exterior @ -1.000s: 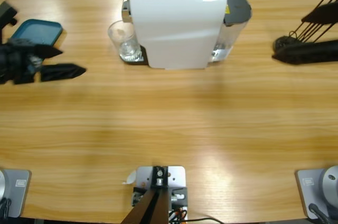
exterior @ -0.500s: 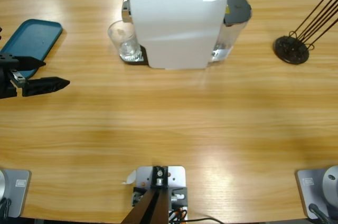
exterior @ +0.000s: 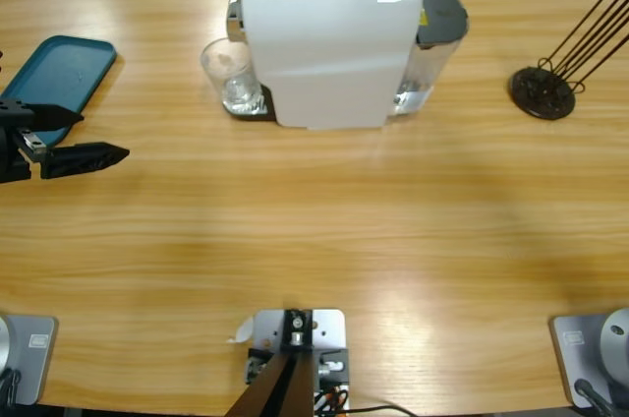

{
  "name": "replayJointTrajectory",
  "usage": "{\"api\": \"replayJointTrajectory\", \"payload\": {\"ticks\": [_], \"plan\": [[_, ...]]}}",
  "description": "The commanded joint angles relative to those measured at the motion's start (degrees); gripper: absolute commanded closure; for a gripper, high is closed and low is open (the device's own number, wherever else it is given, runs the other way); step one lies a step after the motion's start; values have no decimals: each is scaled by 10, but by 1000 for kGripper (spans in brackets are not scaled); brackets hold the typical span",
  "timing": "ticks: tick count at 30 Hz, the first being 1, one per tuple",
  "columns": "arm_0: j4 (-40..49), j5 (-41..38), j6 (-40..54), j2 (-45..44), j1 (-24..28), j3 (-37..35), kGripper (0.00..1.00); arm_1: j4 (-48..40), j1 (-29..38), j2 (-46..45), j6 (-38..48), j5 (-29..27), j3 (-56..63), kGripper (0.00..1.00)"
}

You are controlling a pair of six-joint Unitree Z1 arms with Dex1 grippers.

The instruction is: Pour coffee

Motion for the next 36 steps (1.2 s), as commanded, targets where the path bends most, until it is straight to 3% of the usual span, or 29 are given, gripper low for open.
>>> {"api": "replayJointTrajectory", "payload": {"ticks": [1, 36], "plan": [[0, 7, 2, -4, -5, 18, 64, 24, 35, 52, 12, 19, -23, 1000], [0, 6, 2, 3, -5, 17, 64, 34, 27, 66, 32, -21, -23, 1000]]}}
